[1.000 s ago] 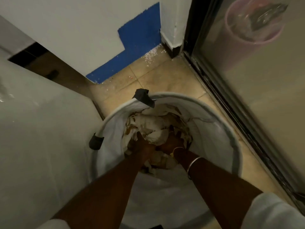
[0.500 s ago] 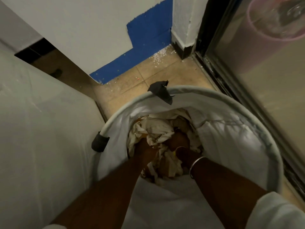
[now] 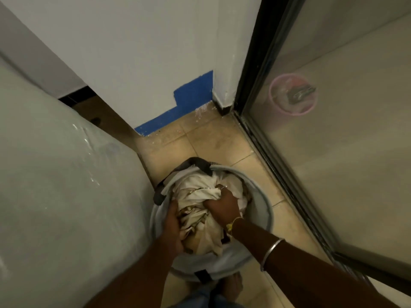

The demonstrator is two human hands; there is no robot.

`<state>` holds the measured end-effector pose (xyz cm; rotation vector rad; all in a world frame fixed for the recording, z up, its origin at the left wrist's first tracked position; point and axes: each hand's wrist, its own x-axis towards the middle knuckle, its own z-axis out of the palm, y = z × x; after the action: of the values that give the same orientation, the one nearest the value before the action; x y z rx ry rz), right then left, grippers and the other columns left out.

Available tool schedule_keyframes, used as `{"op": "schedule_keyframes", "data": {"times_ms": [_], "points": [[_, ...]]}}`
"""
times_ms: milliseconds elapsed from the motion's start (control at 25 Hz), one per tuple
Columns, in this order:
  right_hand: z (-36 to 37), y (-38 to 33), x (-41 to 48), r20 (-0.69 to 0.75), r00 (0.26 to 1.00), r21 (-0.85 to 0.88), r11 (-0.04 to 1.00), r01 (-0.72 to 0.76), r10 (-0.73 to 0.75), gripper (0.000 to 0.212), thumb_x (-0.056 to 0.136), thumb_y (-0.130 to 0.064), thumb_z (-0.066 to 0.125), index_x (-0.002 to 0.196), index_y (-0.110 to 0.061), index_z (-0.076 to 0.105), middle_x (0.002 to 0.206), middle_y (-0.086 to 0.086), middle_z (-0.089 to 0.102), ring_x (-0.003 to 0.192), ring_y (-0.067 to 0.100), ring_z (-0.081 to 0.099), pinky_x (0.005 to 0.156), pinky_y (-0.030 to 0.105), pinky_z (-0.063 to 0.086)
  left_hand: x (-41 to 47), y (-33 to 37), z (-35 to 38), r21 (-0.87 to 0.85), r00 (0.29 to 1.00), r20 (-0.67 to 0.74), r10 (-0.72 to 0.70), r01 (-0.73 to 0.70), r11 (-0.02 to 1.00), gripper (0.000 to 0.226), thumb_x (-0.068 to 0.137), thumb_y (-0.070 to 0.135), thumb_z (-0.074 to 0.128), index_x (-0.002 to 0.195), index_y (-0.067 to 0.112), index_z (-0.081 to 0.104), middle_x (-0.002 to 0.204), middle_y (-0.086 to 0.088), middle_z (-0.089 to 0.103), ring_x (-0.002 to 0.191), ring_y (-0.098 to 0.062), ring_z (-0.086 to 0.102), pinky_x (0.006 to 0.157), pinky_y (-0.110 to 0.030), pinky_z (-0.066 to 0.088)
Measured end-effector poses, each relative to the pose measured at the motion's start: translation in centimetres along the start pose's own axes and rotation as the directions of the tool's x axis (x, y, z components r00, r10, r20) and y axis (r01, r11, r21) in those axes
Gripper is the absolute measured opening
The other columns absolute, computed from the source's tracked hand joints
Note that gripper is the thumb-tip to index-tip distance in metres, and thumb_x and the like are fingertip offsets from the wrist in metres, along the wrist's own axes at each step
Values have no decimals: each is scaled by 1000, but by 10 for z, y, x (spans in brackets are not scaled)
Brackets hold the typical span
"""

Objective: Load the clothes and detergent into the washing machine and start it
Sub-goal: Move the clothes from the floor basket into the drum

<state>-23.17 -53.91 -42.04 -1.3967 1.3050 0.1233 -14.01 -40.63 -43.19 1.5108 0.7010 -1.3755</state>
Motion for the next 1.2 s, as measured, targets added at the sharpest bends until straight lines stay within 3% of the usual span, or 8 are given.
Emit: {"op": "schedule_keyframes", "data": {"times_ms": [160,240,320,440,600,760,1000,1200], "points": [[-18,-23,-72,54,998,96,995,29,-34,83,51,-38,70,131,-17,58,123,0,63,115,21,59,102,37,49,-64,5,-1,-122,994,104,-29,42,992,60,92,70,42,113,19,64,95,-8,77,109,-32,62,85,-43,50],[-23,-31,-92,49,998,131,991,42,-49,83,47,-39,69,127,-18,59,121,2,65,113,21,60,100,39,50,-90,6,-2,-197,989,132,-68,93,976,63,90,69,43,120,17,66,105,-14,76,110,-35,62,92,-47,48],[-27,-41,-110,42,997,151,987,50,-57,81,47,-39,72,124,-16,61,120,3,68,112,22,62,99,43,51,-119,9,-2,-151,988,145,-49,71,986,70,90,67,47,131,11,60,121,-15,69,112,-35,62,100,-50,46],[-35,-56,-135,17,997,166,983,77,-81,74,50,-36,76,121,-19,63,116,3,70,109,23,65,97,49,53,-160,25,1,-118,997,76,27,-18,993,48,98,55,45,120,13,57,107,-11,65,90,-29,64,80,-42,52],[-53,-100,-167,-39,990,243,959,143,-137,67,51,-31,76,116,-19,65,110,0,73,105,22,67,97,49,53,-213,55,9,-229,971,212,110,-60,972,64,97,55,44,136,6,58,134,-21,62,121,-38,61,101,-47,48],[-64,-142,-203,-81,975,287,932,220,-206,65,53,-28,75,117,-20,65,110,-1,72,104,20,66,98,47,52,-253,78,9,-284,949,260,179,-102,953,57,97,53,44,120,7,69,118,-22,71,114,-38,63,94,-46,49],[-79,-200,-275,-183,933,332,874,355,-310,53,54,-21,73,107,-14,69,101,2,75,96,21,70,91,46,56,-333,105,4,-241,913,299,278,-210,947,53,99,50,38,117,11,69,119,-18,71,113,-36,62,101,-43,47],[-64,-273,-369,-278,861,367,781,505,-426,43,61,-15,71,104,-14,67,99,1,73,91,14,69,82,32,55,-416,145,-34,-262,826,380,416,-336,905,50,101,47,39,118,10,69,110,-16,75,102,-33,70,85,-41,54]]}}
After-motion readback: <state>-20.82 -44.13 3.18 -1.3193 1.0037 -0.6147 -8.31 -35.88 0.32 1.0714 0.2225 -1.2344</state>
